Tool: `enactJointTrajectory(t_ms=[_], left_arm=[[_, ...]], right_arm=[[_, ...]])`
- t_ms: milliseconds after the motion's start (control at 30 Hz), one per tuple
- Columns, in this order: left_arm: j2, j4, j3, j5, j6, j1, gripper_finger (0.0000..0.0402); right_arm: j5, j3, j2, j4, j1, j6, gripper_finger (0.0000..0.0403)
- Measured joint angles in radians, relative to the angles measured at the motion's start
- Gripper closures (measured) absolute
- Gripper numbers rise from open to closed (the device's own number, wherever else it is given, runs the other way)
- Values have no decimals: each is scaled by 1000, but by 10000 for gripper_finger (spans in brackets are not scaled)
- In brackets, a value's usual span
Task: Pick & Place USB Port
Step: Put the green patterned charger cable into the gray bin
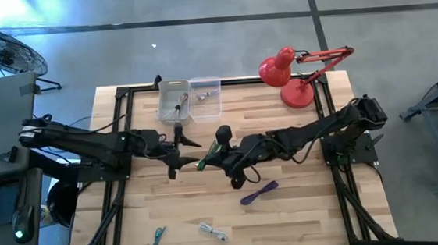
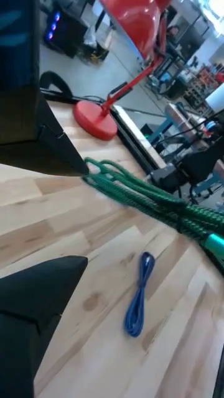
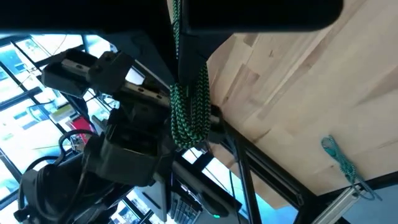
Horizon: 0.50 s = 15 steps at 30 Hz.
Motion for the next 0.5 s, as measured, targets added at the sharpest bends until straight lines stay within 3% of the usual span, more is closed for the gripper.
enactJointTrajectory(t_ms=[500], left_arm=[[85,145,1,-13,10,0,186]], right_arm=[[-83,0,1,27,-19,6,403]])
